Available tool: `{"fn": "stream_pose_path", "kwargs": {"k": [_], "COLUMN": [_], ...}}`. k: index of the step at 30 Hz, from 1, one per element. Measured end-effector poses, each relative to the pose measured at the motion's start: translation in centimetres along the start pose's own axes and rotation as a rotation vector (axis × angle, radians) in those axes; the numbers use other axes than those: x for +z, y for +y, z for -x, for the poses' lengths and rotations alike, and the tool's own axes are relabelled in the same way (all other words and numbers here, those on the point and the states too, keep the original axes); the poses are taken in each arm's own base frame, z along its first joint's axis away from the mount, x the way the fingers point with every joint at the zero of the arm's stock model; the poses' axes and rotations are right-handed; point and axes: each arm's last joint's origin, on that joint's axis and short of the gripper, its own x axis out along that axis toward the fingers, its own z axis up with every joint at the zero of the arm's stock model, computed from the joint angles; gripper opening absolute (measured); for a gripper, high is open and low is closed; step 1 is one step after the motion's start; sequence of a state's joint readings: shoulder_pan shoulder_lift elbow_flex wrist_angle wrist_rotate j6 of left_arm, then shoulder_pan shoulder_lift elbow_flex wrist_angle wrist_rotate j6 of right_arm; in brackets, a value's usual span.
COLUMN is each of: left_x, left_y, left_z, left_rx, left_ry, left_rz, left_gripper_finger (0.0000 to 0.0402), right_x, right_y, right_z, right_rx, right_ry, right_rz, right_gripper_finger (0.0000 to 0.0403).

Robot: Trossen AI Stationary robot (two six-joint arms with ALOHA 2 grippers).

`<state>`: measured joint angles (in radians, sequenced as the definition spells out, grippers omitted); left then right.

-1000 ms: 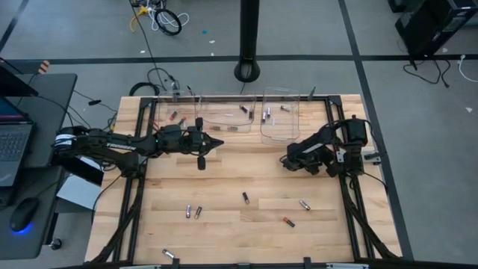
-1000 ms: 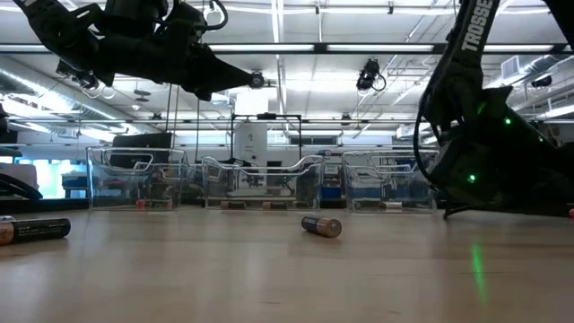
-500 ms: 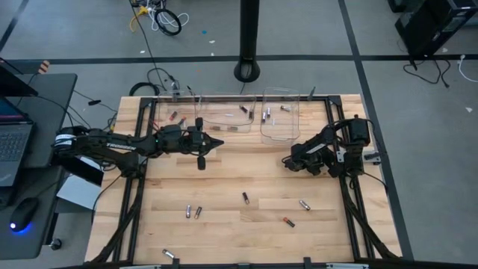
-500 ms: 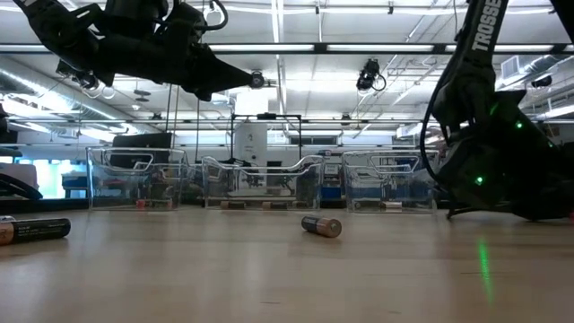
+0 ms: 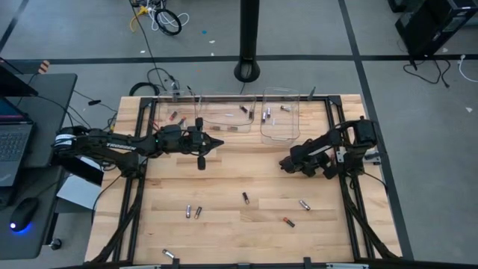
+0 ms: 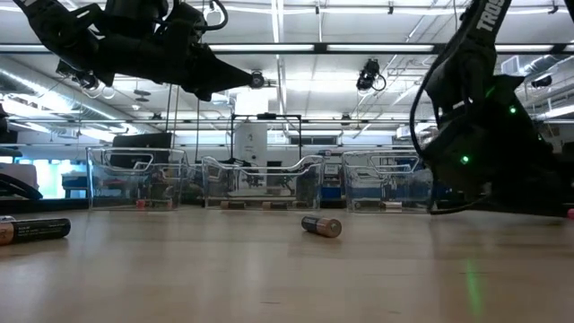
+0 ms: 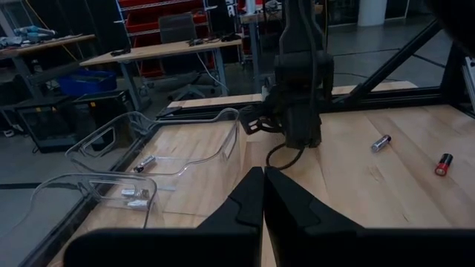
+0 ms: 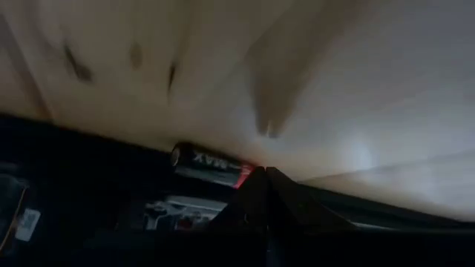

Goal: Sort batteries
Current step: Put the orange battery into the left transparent bin

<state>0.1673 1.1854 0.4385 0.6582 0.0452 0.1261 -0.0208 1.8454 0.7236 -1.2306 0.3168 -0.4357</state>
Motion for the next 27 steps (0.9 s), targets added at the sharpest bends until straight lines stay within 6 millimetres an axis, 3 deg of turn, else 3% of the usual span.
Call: {"fn": "stream_pose_path", "kwargs": {"k": [8, 20, 27], "left_x": [0.0, -0.2, -0.3], "left_y": [0.0, 0.0, 0.0], "left_z": [0.0, 0.0, 0.0], "left_rx": [0.000, -0.003, -0.003], "left_ry": [0.001, 0.020, 0.026], "left_rz": [0.000, 0.001, 0.001], "left_gripper_finger": [0.0018, 0.0018, 0.0018], "right_x": [0.2, -1.3, -1.1], "right_y": [0.2, -0.5, -0.7], "right_z": [3.1, -0.7, -0.6], "right_rx": [-0.052, 0.061, 0.052], "right_ry": [-0.020, 0.035, 0.015], "right_rz": [0.006, -0.077, -0.092], "right_gripper_finger": [0.0007, 0.0007, 0.0007]}}
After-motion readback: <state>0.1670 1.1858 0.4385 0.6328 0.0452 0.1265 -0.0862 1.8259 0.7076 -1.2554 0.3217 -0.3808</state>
